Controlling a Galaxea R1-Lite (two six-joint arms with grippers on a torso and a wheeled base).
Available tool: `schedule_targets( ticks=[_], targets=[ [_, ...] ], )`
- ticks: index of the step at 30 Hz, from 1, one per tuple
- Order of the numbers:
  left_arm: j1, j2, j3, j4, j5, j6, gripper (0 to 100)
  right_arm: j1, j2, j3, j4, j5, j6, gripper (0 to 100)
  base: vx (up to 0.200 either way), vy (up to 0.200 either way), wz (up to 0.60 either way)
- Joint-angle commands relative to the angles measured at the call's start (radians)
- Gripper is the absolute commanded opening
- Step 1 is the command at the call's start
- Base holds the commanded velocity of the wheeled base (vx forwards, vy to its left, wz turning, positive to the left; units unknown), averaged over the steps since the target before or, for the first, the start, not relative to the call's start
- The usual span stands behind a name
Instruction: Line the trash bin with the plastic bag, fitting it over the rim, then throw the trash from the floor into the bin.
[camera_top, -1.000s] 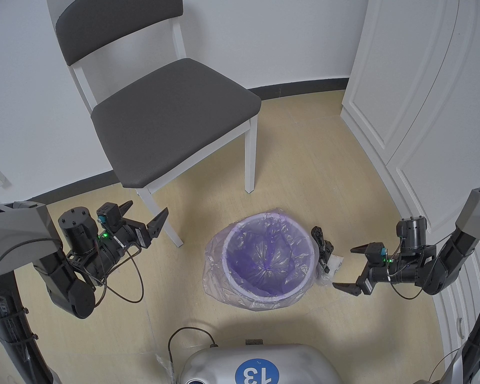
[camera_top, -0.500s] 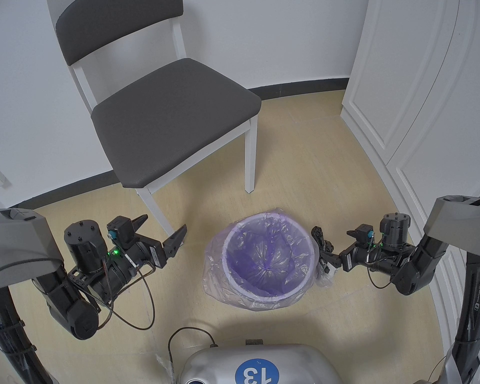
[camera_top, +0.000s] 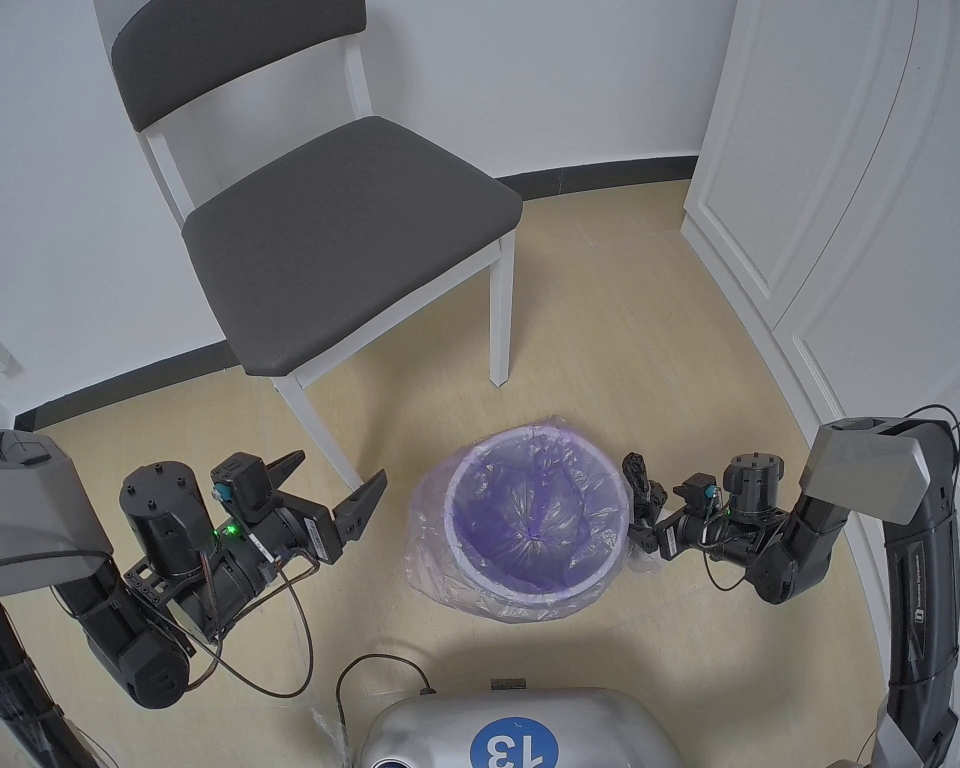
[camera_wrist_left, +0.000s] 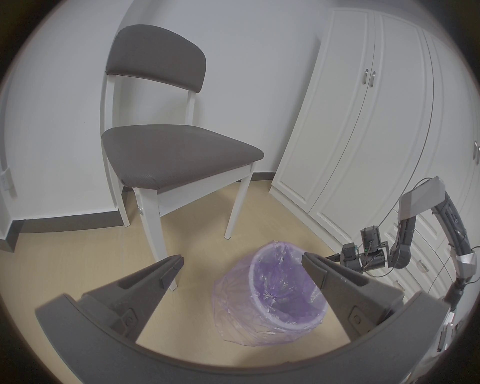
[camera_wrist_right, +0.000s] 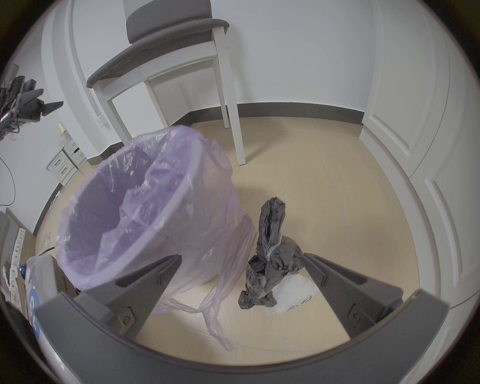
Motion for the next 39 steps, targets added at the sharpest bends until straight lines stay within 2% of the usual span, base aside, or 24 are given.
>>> schedule_targets(
  ticks=[1, 6, 12, 18, 22, 32, 37, 39],
  targets=[
    [-0.015, 0.002, 0.005, -0.018, -0.001, -0.024, 100, 0.019, 0.086, -0.023, -0.033, -0.008, 0.005, 100, 0.0, 0.0, 0.0],
    [-0.021, 0.002, 0.007, -0.018, -0.001, -0.027, 100, 0.017, 0.063, -0.002, -0.037, -0.007, 0.005, 100, 0.0, 0.0, 0.0],
    [-0.036, 0.004, 0.018, -0.018, 0.001, -0.027, 100, 0.009, -0.084, 0.084, -0.017, -0.007, 0.0, 100, 0.0, 0.0, 0.0],
    [-0.047, 0.018, 0.022, -0.018, 0.001, -0.026, 100, -0.055, -0.221, 0.101, 0.087, 0.002, -0.003, 100, 0.0, 0.0, 0.0],
    [-0.056, 0.018, 0.024, -0.018, 0.001, -0.026, 100, -0.101, -0.189, 0.038, 0.106, 0.002, 0.003, 100, 0.0, 0.0, 0.0],
    [-0.072, 0.034, 0.025, -0.018, 0.001, -0.024, 100, -0.078, 0.035, -0.109, 0.099, -0.016, 0.02, 100, 0.0, 0.0, 0.0],
    [-0.076, 0.039, 0.025, -0.018, 0.001, -0.024, 100, -0.061, 0.112, -0.186, 0.092, -0.094, 0.055, 100, 0.0, 0.0, 0.0],
    [-0.078, 0.041, 0.025, -0.018, 0.001, -0.024, 100, -0.061, 0.132, -0.21, 0.089, -0.1, 0.077, 100, 0.0, 0.0, 0.0]
  ],
)
